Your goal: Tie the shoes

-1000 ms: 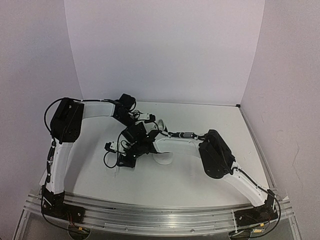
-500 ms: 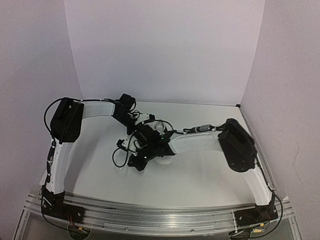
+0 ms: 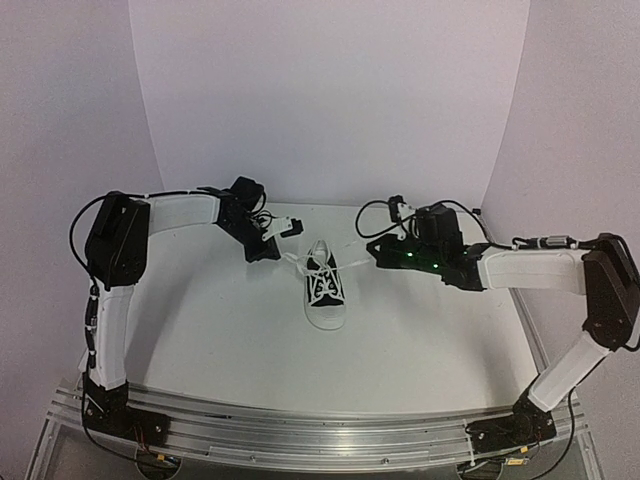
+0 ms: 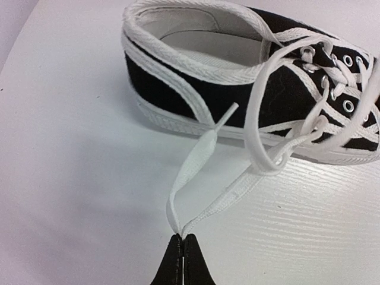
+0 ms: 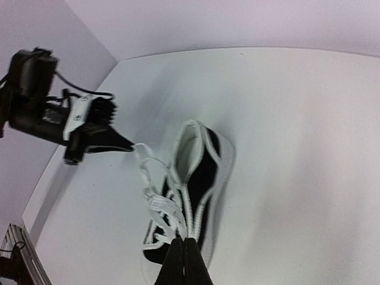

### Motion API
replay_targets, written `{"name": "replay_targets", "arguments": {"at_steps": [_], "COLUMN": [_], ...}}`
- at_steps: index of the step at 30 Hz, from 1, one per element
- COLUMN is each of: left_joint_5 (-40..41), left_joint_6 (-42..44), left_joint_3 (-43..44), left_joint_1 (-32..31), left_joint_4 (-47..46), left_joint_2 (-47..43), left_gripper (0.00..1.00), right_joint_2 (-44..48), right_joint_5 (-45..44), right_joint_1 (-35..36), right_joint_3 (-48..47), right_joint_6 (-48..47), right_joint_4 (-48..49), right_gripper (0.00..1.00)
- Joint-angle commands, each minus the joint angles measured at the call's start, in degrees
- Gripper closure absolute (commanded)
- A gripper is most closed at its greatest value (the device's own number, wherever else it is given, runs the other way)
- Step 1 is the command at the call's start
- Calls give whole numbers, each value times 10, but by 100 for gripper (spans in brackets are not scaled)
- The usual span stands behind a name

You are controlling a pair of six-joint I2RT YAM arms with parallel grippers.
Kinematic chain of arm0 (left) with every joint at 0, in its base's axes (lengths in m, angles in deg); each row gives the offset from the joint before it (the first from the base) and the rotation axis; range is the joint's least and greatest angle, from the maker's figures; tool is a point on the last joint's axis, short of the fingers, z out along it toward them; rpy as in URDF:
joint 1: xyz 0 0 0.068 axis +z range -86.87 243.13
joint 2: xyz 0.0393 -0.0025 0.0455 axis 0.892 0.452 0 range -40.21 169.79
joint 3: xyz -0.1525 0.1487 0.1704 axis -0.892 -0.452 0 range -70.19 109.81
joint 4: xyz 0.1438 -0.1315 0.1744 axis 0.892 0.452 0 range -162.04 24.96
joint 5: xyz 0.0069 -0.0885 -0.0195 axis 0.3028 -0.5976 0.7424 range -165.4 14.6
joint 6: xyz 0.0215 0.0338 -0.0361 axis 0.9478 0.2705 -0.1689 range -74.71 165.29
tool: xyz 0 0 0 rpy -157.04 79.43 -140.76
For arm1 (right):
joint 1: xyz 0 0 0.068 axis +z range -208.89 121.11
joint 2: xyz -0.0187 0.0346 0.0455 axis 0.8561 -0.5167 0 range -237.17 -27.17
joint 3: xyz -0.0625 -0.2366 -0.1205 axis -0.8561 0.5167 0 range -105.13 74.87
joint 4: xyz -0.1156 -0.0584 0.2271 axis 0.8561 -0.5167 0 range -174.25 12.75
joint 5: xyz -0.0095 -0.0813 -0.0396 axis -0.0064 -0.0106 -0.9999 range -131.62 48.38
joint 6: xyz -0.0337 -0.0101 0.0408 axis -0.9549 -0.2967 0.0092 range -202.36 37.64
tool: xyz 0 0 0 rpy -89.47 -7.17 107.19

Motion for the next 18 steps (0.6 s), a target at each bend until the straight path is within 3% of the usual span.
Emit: {"name": "replay_targets", "arguments": {"at_steps": [1, 9, 18], "left_joint_5": [51, 86, 141], "left_joint_6": [0, 11, 39], "left_joint_3": [-33, -90, -173], "left_joint_1": [17, 53, 118], "left_joint_4": [17, 16, -16], "left_joint_2": [-61, -90, -110], "left_gripper": [100, 100, 100], "right_joint_2": [77, 161, 152], "right_joint_5": [-71, -96, -74], "right_joint_1": [-66, -175, -237], "right_joint_3": [71, 163, 207], "right_joint_6": [100, 170, 193], "right_joint_4": [26, 7, -30], "right_gripper": [100, 100, 100]}}
